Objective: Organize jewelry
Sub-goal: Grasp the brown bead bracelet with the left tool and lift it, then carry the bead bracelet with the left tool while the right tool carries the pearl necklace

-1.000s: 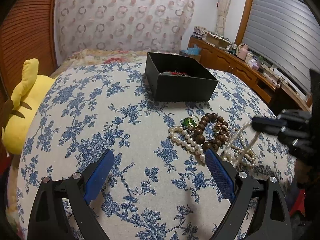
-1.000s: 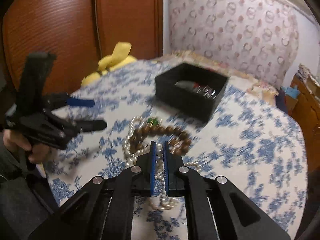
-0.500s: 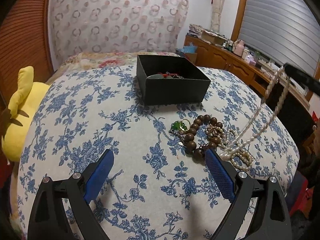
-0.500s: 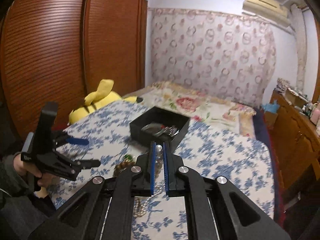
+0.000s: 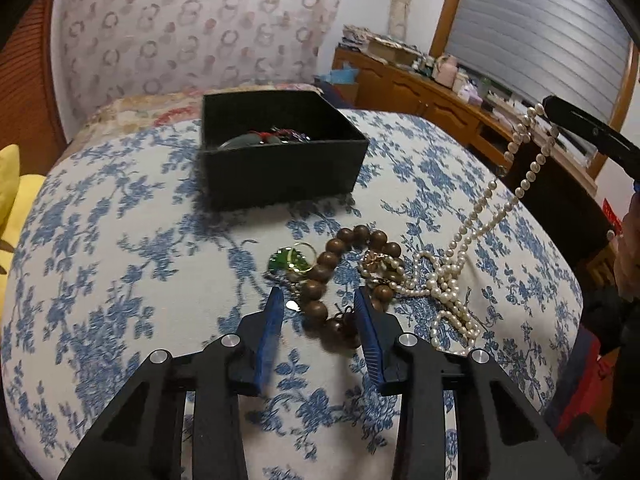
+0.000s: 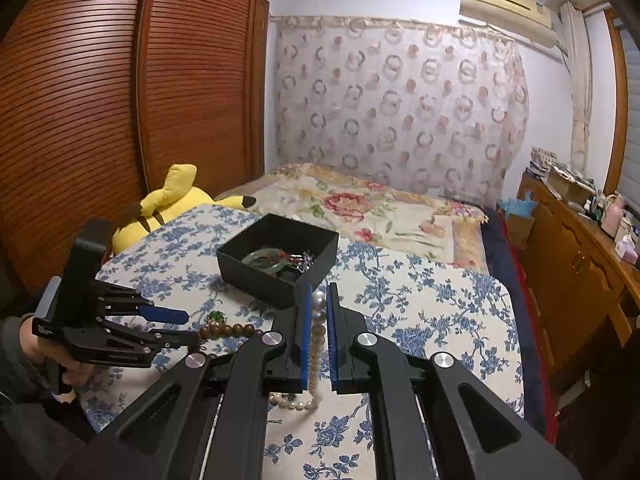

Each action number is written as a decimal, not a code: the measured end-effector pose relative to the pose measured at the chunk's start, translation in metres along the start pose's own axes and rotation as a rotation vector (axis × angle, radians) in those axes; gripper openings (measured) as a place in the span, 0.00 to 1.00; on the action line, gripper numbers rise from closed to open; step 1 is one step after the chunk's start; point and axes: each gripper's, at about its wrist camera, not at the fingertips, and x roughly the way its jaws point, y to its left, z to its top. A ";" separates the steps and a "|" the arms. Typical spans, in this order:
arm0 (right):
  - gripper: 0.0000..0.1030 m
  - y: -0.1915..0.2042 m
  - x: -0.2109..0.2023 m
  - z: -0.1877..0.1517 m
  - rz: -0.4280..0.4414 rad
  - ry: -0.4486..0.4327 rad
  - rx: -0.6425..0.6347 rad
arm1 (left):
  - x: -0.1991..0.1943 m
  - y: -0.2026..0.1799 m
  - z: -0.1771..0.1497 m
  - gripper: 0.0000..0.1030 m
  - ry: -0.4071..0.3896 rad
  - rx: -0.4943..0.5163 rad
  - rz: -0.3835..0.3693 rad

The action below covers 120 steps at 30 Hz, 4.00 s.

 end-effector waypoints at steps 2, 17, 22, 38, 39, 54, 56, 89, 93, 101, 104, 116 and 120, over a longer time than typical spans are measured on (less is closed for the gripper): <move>0.08 0.001 0.002 0.000 0.001 0.003 -0.001 | 0.005 -0.001 0.001 0.33 0.012 0.001 0.011; 0.08 0.013 0.000 0.013 0.017 -0.010 -0.043 | 0.002 -0.001 -0.001 0.12 -0.002 0.013 0.027; 0.08 0.015 -0.005 0.024 0.016 -0.038 -0.052 | -0.027 -0.007 0.009 0.12 -0.083 0.017 0.002; 0.08 0.016 -0.009 0.049 0.025 -0.093 -0.062 | -0.081 -0.018 0.067 0.12 -0.240 0.057 -0.021; 0.08 0.017 -0.009 0.049 0.024 -0.093 -0.062 | -0.084 -0.018 0.069 0.12 -0.249 0.055 -0.022; 0.08 0.013 -0.006 0.060 0.012 -0.117 -0.049 | -0.115 -0.015 0.103 0.12 -0.336 0.076 -0.004; 0.08 0.011 -0.005 0.061 0.012 -0.118 -0.047 | -0.107 -0.014 0.104 0.12 -0.309 0.080 -0.004; 0.08 0.018 0.021 0.032 0.060 -0.031 -0.030 | -0.145 -0.034 0.126 0.12 -0.377 0.114 -0.044; 0.08 0.021 0.030 0.022 0.075 -0.003 -0.018 | -0.157 -0.036 0.130 0.12 -0.412 0.125 -0.033; 0.25 0.035 0.050 0.007 0.163 0.047 -0.013 | -0.147 -0.031 0.132 0.12 -0.385 0.104 -0.027; 0.54 0.043 0.057 0.007 0.199 0.035 0.004 | -0.145 -0.033 0.131 0.12 -0.382 0.110 -0.032; 0.05 0.070 0.087 0.021 0.286 0.027 -0.023 | -0.139 -0.022 0.129 0.12 -0.373 0.106 0.008; 0.05 0.060 0.057 0.043 0.260 -0.066 -0.048 | -0.123 -0.004 0.129 0.12 -0.347 0.067 0.020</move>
